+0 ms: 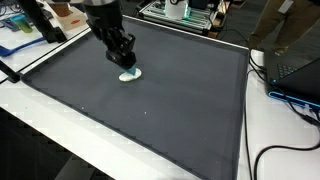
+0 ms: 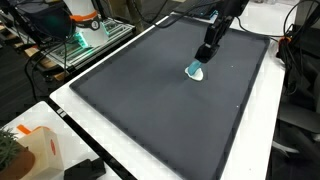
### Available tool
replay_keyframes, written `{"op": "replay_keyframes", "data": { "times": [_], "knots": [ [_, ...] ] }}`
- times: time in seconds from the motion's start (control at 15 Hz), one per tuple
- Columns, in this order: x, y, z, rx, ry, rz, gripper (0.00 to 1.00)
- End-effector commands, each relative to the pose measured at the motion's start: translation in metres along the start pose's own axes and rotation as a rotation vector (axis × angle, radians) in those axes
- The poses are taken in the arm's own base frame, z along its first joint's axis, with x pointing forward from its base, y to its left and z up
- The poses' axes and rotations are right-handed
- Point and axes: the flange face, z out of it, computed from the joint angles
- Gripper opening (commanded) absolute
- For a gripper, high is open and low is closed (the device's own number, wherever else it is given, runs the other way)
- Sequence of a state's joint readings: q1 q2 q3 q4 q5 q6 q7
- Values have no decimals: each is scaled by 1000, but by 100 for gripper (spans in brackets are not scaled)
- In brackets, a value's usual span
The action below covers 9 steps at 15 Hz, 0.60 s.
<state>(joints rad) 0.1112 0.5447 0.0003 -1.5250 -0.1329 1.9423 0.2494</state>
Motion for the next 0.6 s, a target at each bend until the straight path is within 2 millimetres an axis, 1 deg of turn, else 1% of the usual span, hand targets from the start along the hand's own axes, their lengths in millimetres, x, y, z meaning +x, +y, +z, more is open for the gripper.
{"op": "replay_keyframes", "data": {
  "times": [0.0,0.2,0.33,0.53],
  "knots": [
    [-16,11,26,-21,-76,40,21],
    [-21,18,25,-4,-139,102,21],
    [-23,25,17,35,-167,130,21],
    [-27,35,3,112,-224,122,21]
  ]
}}
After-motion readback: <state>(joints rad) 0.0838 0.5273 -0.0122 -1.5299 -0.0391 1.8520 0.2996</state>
